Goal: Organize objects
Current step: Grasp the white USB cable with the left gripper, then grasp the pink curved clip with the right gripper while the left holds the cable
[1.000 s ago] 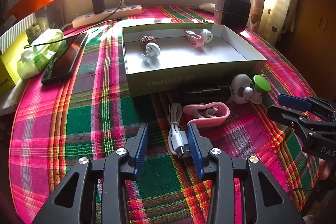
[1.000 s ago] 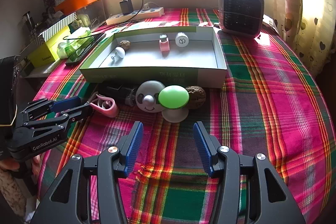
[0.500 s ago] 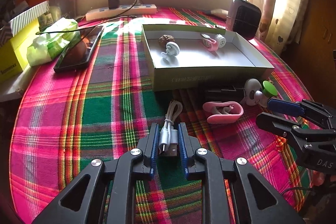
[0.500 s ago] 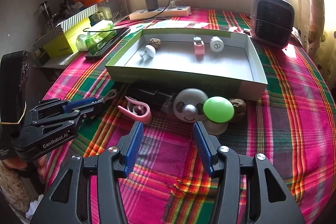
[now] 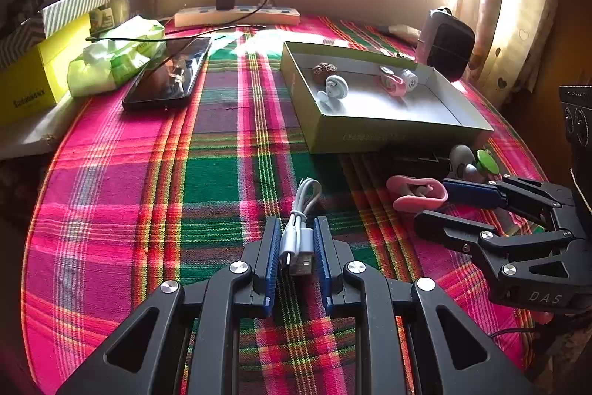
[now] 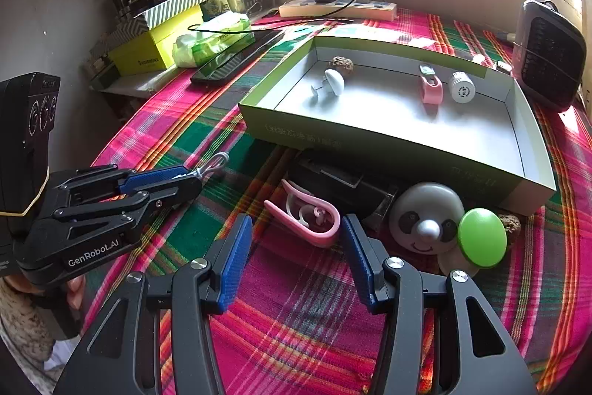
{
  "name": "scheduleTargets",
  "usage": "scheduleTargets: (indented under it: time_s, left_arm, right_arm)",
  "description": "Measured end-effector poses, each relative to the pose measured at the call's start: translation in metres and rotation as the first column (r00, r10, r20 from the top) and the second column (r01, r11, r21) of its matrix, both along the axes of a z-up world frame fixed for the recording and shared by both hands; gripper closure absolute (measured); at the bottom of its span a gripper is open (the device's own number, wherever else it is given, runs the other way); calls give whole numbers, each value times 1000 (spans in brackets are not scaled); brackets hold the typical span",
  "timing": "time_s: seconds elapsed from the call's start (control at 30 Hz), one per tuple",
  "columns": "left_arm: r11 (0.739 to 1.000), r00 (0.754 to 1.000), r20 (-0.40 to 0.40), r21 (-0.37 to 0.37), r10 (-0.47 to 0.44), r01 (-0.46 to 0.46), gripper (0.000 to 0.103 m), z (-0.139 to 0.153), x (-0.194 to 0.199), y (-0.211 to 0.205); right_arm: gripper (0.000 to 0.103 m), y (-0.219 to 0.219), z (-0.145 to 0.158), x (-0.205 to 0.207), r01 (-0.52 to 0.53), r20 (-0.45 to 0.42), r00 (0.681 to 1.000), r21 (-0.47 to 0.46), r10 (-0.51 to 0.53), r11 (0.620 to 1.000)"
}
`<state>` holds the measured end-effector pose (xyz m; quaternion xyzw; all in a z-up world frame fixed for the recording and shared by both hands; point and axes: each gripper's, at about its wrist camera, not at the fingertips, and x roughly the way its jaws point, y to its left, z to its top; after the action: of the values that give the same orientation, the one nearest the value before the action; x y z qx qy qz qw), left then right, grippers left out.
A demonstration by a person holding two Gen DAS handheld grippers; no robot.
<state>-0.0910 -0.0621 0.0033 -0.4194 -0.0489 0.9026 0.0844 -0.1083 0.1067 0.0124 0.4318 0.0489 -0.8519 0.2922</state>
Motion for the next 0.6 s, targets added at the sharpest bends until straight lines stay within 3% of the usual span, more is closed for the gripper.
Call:
scheduleTargets:
  time_s: [0.33,0.6]
  left_arm:
    - [1000,1000,1,10,-6,6,86,0,-2,-2]
    - [1000,1000,2,-4,-21,21,81,0,-6,1]
  right_arm:
    - [52,-8,-3,8,-78,26,997,-16,78,997]
    - [52,-24,-5,4,-61,-45,997,112,66,992]
